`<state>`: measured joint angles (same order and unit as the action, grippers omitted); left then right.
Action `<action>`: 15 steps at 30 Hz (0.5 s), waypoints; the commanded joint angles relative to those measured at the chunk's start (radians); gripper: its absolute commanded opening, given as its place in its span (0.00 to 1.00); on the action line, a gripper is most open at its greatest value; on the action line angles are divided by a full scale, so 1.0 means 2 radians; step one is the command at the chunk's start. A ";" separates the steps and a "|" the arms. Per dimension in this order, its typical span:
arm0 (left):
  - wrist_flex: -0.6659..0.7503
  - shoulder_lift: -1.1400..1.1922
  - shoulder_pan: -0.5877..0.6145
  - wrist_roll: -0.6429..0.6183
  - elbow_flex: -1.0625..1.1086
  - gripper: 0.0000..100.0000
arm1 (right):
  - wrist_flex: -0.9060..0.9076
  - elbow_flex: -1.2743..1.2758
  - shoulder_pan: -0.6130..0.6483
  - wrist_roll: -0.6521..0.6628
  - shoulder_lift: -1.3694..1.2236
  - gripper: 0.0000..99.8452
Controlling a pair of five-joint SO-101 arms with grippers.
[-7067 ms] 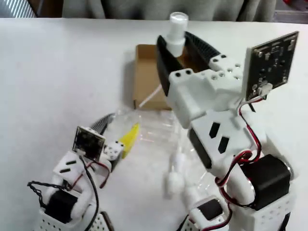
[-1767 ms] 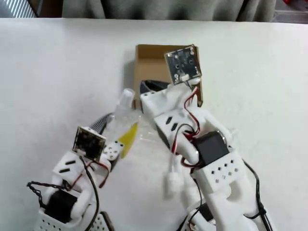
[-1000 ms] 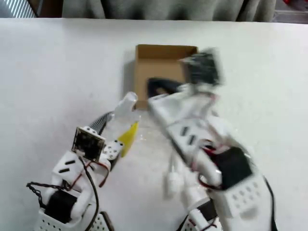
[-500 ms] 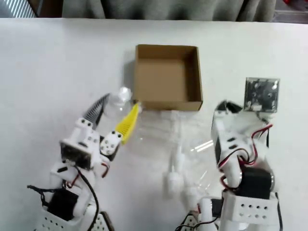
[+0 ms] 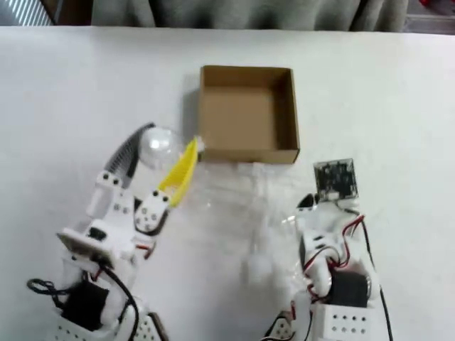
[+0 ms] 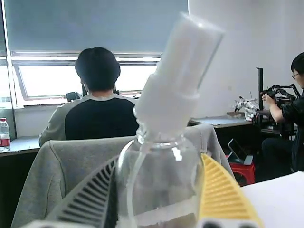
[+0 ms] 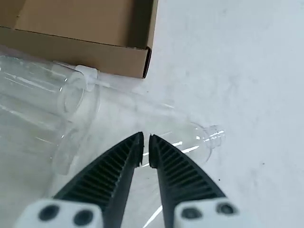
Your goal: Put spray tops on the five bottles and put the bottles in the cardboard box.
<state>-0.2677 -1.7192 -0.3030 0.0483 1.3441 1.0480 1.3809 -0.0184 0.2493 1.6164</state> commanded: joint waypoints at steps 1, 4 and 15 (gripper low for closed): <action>0.015 0.094 -0.002 0.005 -0.086 0.10 | -0.013 0.024 0.005 0.010 0.050 0.02; 0.038 0.164 -0.002 0.005 -0.130 0.10 | -0.013 0.061 0.005 0.010 0.083 0.02; 0.155 0.400 -0.002 -0.040 -0.243 0.10 | -0.060 0.147 0.007 0.041 0.092 0.02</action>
<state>-0.0130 -1.0411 -0.3015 0.0330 0.9697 0.9666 1.6663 -0.0123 0.3092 1.7852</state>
